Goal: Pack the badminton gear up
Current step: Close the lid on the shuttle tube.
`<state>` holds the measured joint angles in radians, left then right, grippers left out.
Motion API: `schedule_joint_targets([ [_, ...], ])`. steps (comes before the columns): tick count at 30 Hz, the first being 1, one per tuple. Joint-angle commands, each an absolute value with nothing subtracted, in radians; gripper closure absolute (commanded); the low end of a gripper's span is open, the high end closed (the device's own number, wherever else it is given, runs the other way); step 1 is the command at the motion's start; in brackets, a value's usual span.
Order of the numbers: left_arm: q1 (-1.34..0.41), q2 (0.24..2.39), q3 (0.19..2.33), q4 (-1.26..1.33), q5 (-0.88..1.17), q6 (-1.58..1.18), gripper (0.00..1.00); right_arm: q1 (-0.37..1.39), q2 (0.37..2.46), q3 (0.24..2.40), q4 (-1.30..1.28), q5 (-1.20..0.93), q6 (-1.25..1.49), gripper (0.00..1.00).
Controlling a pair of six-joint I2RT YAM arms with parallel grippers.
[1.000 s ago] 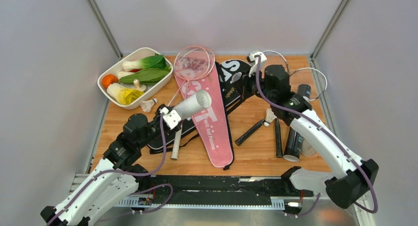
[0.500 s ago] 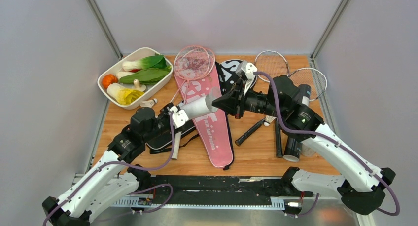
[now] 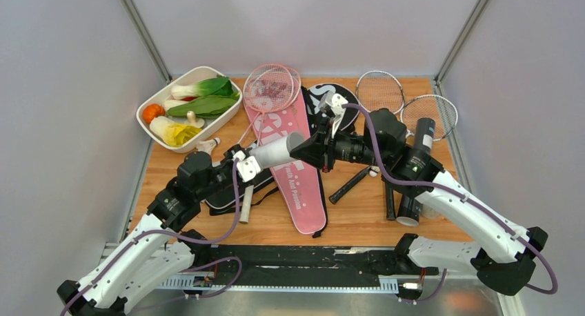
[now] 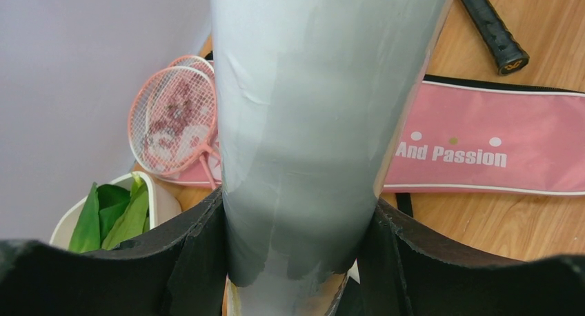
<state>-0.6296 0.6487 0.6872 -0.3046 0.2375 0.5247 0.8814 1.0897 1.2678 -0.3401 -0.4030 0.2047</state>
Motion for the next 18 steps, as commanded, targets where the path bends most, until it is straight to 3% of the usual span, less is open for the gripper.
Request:
schedule_joint_targets([
  [1, -0.634, 0.614, 0.701, -0.220, 0.273, 0.553, 1.00, 0.886, 1.084, 1.265, -0.330, -0.415, 0.229, 1.00],
  [18, -0.634, 0.524, 0.596, -0.073, 0.419, 0.686, 1.00, 0.887, 1.067, 1.154, -0.283, -0.647, 0.354, 1.00],
])
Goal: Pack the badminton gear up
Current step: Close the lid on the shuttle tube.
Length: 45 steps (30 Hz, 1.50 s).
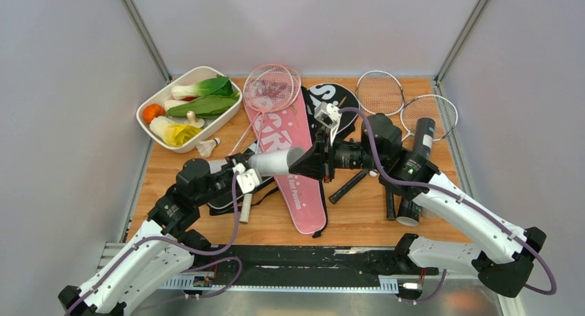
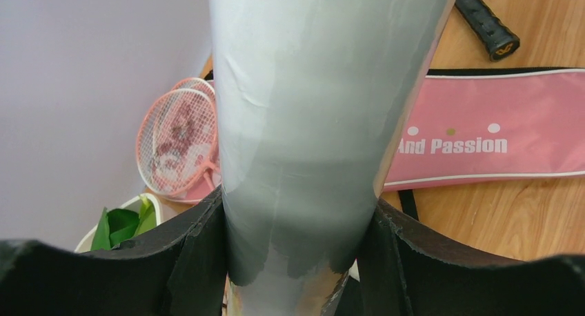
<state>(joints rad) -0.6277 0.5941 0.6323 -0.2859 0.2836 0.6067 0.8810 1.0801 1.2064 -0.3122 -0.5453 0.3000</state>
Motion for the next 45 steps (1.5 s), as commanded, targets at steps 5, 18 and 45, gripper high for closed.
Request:
schedule_joint_targets([
  [5, -0.634, 0.451, 0.509, 0.043, 0.492, 0.732, 1.00, 0.886, 1.065, 1.126, -0.261, -0.727, 0.371, 1.00],
  [18, -0.634, 0.421, 0.551, -0.007, 0.483, 0.756, 1.00, 0.882, 1.050, 1.154, -0.227, -0.722, 0.426, 0.69],
  [45, -0.634, 0.574, 0.691, -0.115, 0.282, 0.533, 1.00, 0.893, 1.073, 1.223, -0.261, -0.255, 0.429, 0.80],
])
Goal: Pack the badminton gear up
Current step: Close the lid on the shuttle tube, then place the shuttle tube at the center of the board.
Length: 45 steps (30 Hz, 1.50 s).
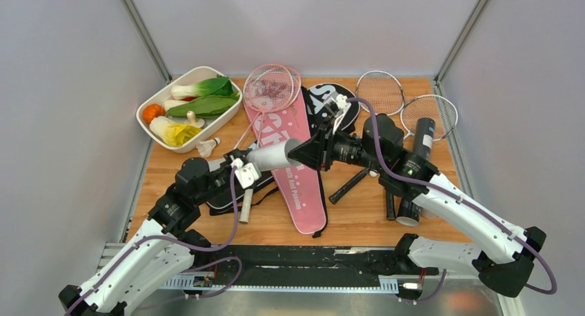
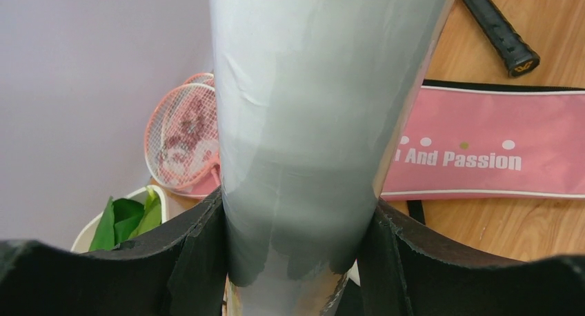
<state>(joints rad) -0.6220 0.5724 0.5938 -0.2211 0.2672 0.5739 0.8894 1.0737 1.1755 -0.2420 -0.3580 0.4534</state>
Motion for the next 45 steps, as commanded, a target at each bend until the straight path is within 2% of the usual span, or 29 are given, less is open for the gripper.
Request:
schedule_joint_targets([
  [1, -0.634, 0.577, 0.691, -0.114, 0.280, 0.531, 1.00, 0.894, 1.078, 1.248, -0.272, -0.249, 0.420, 0.79],
  [7, -0.634, 0.572, 0.676, -0.103, 0.285, 0.510, 1.00, 0.894, 1.074, 1.323, -0.293, -0.175, 0.399, 0.77],
  [15, -0.634, 0.580, 0.688, -0.101, 0.276, 0.487, 1.00, 0.895, 1.110, 1.209, -0.271, -0.225, 0.456, 0.77],
  [19, -0.634, 0.601, 0.708, -0.078, 0.241, 0.433, 1.00, 0.894, 1.060, 1.234, -0.270, -0.147, 0.470, 0.76],
  [20, -0.634, 0.607, 0.716, -0.077, 0.208, 0.388, 1.00, 0.894, 1.039, 1.244, -0.267, -0.117, 0.475, 0.72],
  [24, -0.634, 0.687, 0.818, -0.154, 0.106, 0.201, 1.00, 0.893, 0.946, 1.232, -0.203, -0.072, 0.456, 0.41],
  [25, -0.634, 0.700, 0.863, -0.172, 0.102, 0.173, 1.00, 0.894, 0.928, 1.212, -0.174, -0.080, 0.448, 0.31],
  [30, -0.634, 0.754, 0.941, -0.178, 0.158, -0.094, 1.00, 0.895, 0.864, 1.074, -0.021, -0.102, 0.452, 0.01],
  [35, -0.634, 0.756, 0.928, -0.086, 0.260, -0.287, 1.00, 0.894, 0.858, 0.959, 0.207, -0.176, 0.466, 0.00],
  [41, -0.634, 0.768, 0.918, -0.008, 0.372, -0.426, 1.00, 0.896, 0.946, 0.946, 0.466, -0.294, 0.469, 0.00],
  [45, -0.634, 0.766, 0.901, -0.006, 0.419, -0.448, 1.00, 0.900, 1.036, 0.999, 0.469, -0.279, 0.474, 0.00],
])
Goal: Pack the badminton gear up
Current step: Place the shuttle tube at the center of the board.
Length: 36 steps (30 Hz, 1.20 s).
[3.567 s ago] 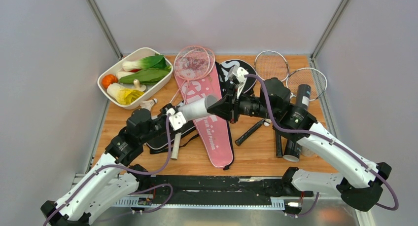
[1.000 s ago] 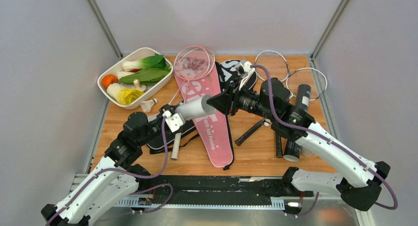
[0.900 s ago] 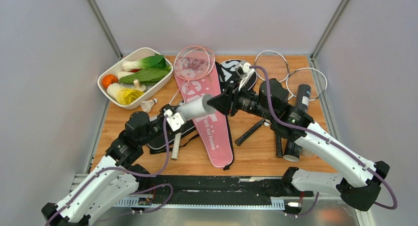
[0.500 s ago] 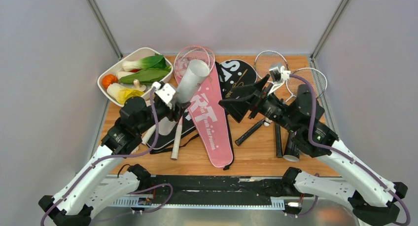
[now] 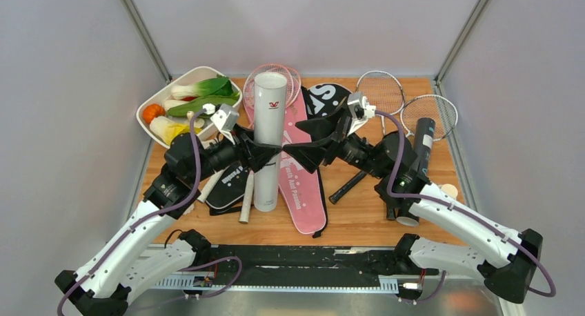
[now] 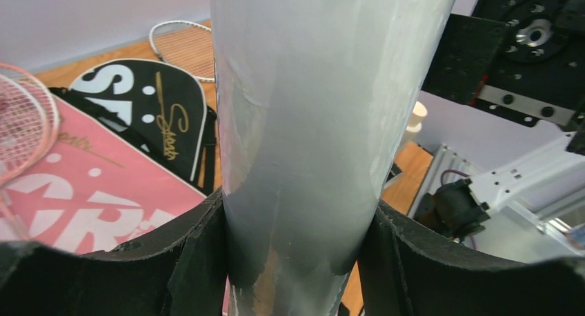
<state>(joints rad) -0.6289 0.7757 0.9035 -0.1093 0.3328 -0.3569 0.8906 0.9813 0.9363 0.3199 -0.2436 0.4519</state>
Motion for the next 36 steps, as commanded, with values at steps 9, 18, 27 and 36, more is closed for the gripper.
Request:
schedule_joint_targets([
  [9, -0.634, 0.780, 0.843, 0.047, 0.526, -0.425, 0.98, 0.900, 1.206, 1.072, 0.493, -0.271, 0.500, 0.05],
  [18, -0.634, 0.788, 0.864, -0.100, 0.481, -0.279, 0.62, 0.865, 1.233, 1.092, 0.459, -0.211, 0.519, 0.52],
  [27, -0.634, 0.760, 0.844, -0.201, 0.445, -0.078, 0.28, 0.515, 1.193, 1.053, 0.283, -0.259, 0.694, 0.59],
  [36, -0.634, 0.714, 0.809, -0.257, 0.340, 0.012, 0.26, 0.117, 1.343, 1.060, 0.118, -0.418, 0.751, 0.61],
])
